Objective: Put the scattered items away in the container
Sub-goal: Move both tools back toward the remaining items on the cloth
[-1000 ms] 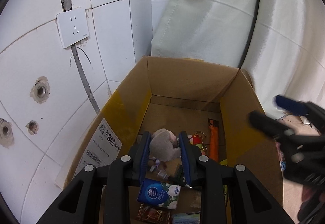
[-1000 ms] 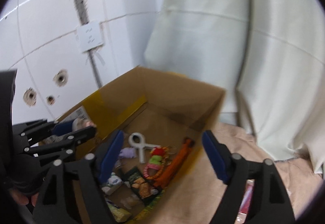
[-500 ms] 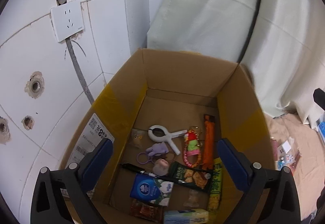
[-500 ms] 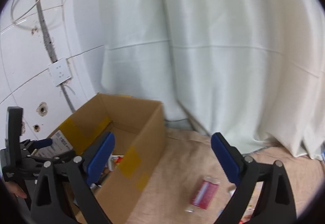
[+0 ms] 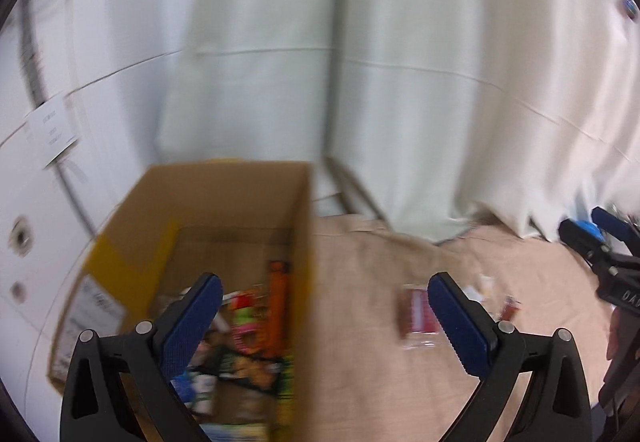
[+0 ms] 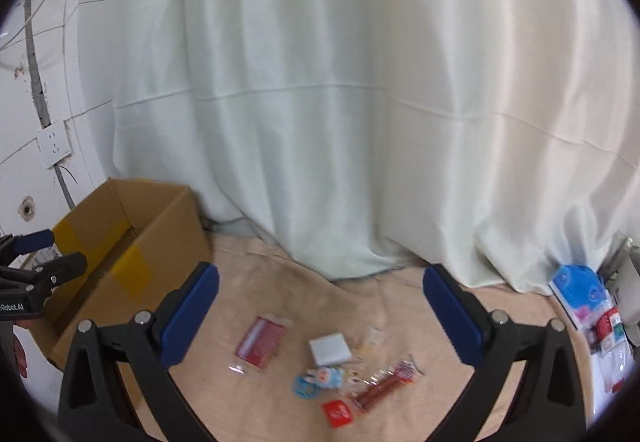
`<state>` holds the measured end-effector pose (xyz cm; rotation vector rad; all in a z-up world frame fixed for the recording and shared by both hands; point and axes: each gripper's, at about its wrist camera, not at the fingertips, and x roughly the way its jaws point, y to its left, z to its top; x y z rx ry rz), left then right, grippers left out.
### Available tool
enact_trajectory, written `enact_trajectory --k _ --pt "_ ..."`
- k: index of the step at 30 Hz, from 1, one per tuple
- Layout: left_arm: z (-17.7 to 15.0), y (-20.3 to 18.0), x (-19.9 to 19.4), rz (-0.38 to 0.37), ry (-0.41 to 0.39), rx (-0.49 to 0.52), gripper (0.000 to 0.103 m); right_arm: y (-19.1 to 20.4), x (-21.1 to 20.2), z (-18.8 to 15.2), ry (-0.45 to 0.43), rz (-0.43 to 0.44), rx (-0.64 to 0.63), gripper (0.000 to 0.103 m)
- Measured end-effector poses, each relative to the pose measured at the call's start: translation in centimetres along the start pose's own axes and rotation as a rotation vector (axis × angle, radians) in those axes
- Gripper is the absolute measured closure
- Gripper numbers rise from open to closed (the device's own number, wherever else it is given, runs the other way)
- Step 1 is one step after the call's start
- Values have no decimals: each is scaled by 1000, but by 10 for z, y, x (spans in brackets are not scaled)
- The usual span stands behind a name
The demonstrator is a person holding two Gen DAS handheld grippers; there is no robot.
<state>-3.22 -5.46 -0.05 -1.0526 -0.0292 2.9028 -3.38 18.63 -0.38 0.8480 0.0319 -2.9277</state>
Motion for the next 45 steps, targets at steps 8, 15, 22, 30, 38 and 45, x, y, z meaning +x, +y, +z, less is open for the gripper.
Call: enact_trajectory --k 8,15,22,30,38,45 --pt "-15 -76 35 -91 55 54 0 -61 -7 -40 55 -72 63 0" --pt "-45 -109 82 -109 134 78 0 -91 4 -81 105 -85 139 0" --pt "-73 -119 119 -94 197 67 0 -97 21 -113 139 -96 156 0" --pt "-92 -120 151 -43 225 77 0 -89 43 -136 198 -116 105 0" --pt "-91 -110 170 -23 213 49 0 -68 60 -148 225 -81 13 1" --pt "-90 -108 184 -15 223 72 0 -52 65 -148 226 -47 -21 3"
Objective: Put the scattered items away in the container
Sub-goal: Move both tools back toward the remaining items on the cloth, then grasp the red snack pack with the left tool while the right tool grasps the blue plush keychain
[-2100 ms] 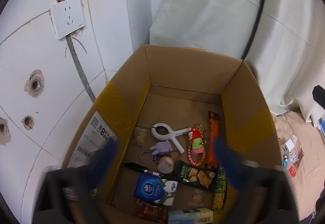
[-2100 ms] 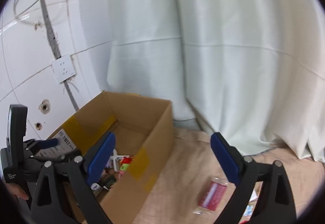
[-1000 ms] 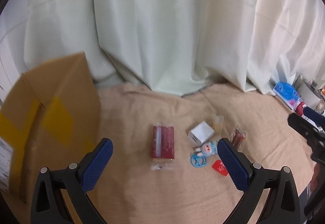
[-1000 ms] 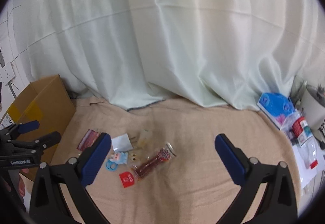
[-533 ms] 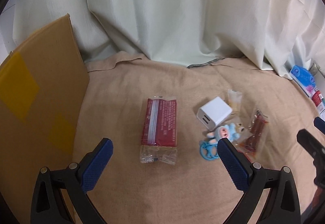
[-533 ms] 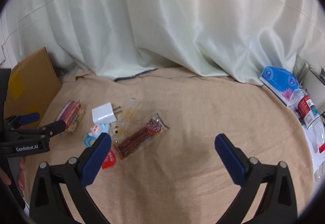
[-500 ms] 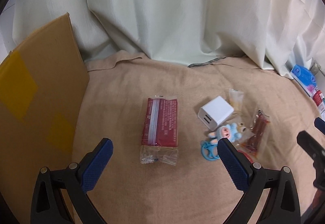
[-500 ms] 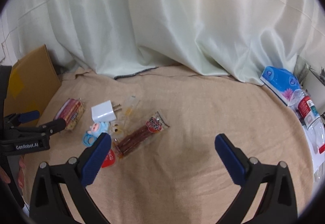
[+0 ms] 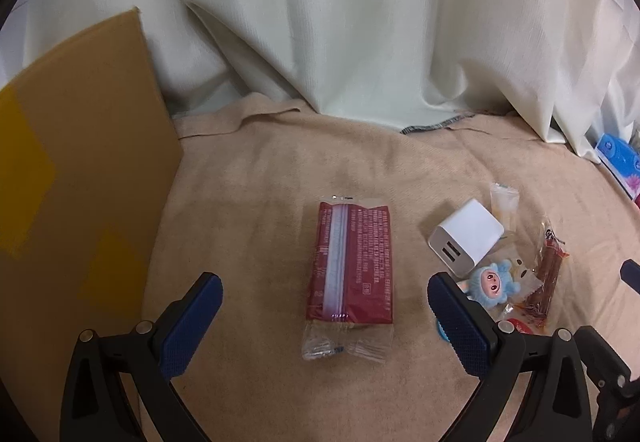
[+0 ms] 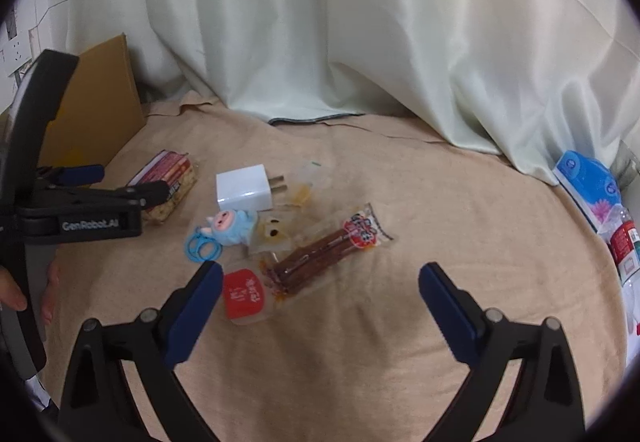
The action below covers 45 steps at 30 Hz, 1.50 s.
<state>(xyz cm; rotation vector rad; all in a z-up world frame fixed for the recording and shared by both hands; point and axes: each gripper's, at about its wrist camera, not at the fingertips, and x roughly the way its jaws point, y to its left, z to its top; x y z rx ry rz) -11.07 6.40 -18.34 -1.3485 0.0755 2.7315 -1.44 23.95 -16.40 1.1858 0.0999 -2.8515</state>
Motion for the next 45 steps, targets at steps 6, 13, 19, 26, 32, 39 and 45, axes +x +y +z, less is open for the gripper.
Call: enact_trajectory --k 6,13,19,26,32,39,45 --pt "6 -4 11 4 9 25 0 7 0 3 -1 19 -4 3" --pt "6 -1 21 -11 25 18 1 14 8 6 8 36 -16 3" --pt "6 -1 27 -57 38 23 62 20 15 8 7 56 -17 4" --pt "-2 5 16 -60 13 15 62 34 31 15 3 123 -16 18" --pt "-7 17 3 -42 -5 28 62 45 56 17 55 120 -28 31" --pt "-8 23 -2 -43 -13 26 62 45 70 21 80 109 -11 31" --pt "-7 28 -3 -45 -9 19 62 48 73 20 87 126 -9 34"
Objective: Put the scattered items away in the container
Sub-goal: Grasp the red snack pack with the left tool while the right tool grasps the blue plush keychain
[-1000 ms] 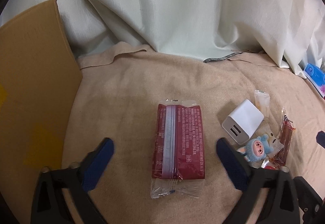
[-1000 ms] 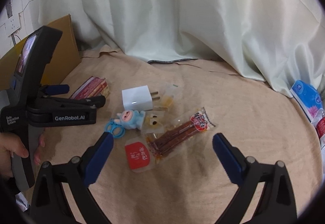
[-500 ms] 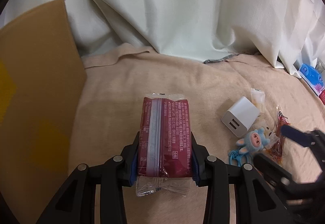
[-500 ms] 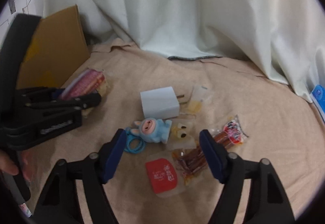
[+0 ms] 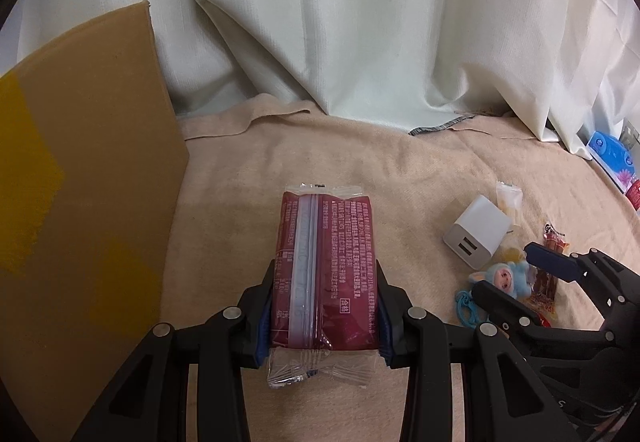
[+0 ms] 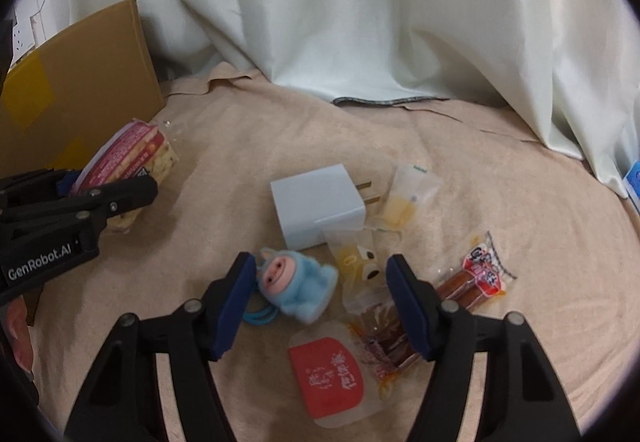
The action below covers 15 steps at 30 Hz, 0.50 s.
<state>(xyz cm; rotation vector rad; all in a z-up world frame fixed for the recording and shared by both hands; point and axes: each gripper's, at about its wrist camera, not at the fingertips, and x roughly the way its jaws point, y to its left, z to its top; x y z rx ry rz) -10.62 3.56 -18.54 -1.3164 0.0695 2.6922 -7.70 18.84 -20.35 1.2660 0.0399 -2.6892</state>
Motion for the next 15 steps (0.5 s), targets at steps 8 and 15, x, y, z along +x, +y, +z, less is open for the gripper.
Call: enact_trajectory --k 8,15 --pt "-2 3 -3 -8 -1 -10 62 2 -10 -3 12 56 16 65" --pt "-2 4 -9 -10 -6 -11 62 5 -17 -13 58 72 -35 57"
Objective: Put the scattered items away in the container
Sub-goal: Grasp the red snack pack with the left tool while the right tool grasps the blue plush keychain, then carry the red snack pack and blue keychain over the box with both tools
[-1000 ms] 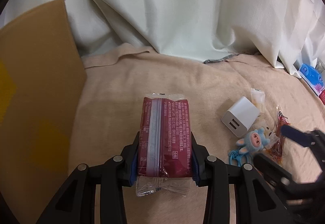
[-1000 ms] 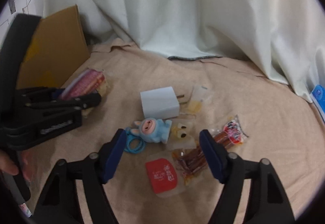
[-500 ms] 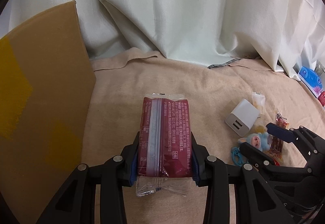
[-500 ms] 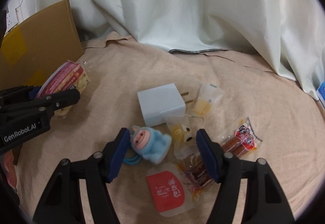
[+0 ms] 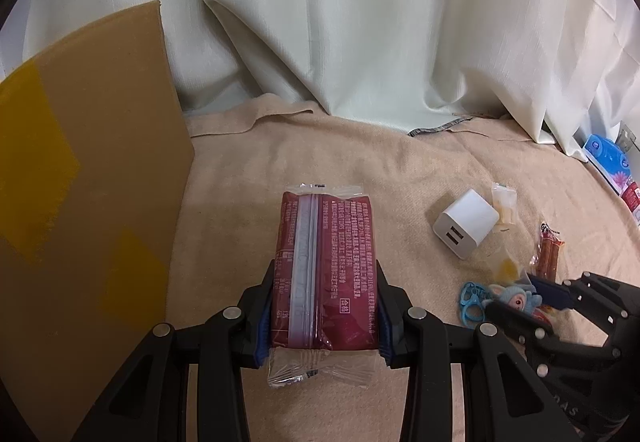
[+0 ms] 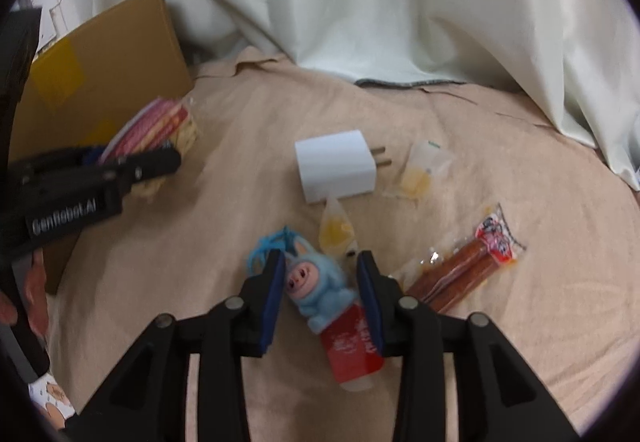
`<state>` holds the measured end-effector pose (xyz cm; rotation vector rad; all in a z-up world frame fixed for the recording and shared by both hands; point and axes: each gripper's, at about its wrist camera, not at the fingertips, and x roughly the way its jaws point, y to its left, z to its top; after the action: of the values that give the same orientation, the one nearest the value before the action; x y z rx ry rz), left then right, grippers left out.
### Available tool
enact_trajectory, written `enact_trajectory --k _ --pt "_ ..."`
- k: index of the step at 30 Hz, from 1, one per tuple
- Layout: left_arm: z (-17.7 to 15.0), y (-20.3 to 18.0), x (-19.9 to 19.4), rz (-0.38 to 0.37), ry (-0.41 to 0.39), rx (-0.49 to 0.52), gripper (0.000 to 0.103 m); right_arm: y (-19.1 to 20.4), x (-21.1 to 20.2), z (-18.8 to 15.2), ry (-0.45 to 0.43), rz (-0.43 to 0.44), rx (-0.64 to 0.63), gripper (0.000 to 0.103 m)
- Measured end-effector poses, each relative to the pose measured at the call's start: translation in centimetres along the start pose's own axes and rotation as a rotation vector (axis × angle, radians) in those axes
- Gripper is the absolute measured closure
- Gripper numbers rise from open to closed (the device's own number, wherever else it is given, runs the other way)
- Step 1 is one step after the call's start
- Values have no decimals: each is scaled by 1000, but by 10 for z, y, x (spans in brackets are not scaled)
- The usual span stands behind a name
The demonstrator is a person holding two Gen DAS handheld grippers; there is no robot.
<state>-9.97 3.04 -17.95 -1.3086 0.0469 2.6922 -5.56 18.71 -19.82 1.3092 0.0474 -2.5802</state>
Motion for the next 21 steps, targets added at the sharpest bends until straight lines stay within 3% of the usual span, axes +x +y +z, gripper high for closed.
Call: enact_trajectory --k 3,7,8,9,10,15,21 --pt "0 0 -2 -2 -2 0 62 3 -2 -5 8 0 -36 50" --pt "0 -1 -3 1 -2 5 62 5 -1 -7 -2 5 -40 50" --pt "0 -1 -2 -1 1 5 62 5 0 -7 -5 5 -39 51" --pt "0 -1 -3 -1 2 5 62 5 -1 -7 -7 5 -35 61" --pt "-1 -1 -4 1 0 5 62 5 -1 -8 -10 -2 -34 65" --pt "-2 0 -4 0 2 4 62 0 -7 -9 -21 13 -5 65" --pt "2 -3 -26 -18 -43 -1 62 -4 -51 1 -144 14 47 65"
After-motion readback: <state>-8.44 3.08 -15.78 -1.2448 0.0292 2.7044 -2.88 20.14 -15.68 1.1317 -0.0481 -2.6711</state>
